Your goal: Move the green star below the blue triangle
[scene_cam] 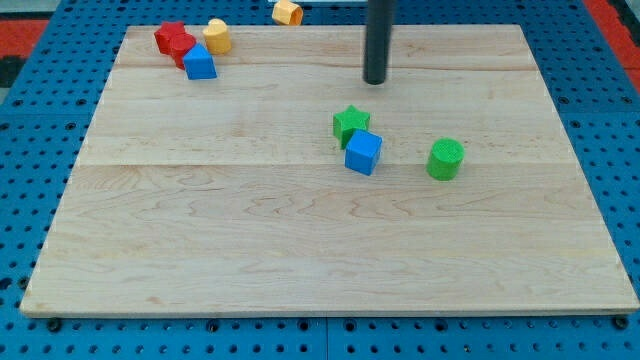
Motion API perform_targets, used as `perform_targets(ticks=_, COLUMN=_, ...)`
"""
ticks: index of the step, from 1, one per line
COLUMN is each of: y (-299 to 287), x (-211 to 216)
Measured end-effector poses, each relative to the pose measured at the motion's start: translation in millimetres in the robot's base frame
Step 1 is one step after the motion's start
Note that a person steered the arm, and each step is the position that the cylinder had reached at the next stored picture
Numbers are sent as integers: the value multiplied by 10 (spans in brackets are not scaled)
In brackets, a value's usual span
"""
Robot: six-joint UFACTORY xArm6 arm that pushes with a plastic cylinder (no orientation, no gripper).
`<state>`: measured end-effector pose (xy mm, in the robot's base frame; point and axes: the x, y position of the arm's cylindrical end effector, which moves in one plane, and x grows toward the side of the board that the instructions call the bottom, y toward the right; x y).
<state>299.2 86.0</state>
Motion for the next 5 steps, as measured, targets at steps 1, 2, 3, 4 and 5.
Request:
perform_targets(ticks=1, y=233, x=0)
perform_targets(ticks=2, y=244, x=0)
perform_targets(ticks=3, y=392, x=192)
perform_targets(ticks=4, y=478, x=523)
perform_targets(ticks=5, y=389, x=640)
